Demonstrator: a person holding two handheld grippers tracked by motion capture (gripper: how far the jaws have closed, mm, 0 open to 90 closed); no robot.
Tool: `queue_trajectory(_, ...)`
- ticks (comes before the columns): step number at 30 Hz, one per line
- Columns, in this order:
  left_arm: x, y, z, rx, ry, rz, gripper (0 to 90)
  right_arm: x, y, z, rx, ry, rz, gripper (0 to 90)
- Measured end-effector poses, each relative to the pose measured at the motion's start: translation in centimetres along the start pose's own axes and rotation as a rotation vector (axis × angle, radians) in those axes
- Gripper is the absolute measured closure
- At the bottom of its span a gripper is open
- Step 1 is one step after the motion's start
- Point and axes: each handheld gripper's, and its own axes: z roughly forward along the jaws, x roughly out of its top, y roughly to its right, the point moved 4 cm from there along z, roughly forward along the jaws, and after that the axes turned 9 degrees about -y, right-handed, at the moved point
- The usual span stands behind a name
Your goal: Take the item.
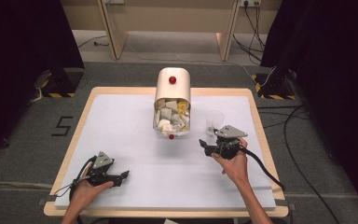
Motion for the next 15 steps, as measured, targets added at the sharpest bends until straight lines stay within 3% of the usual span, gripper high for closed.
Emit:
queue_trajectory(10,0.0,0.0,0.0,0.0,0.0,0.0,18.0,-1.4,-0.4,-0.4,0.007,-0.022,0.004,27.7)
queue_trajectory(15,0.0,0.0,0.0,0.0,0.001,0.0,18.0,-2.0,-1.1,-0.4,0.009,-0.044,-0.018,27.0)
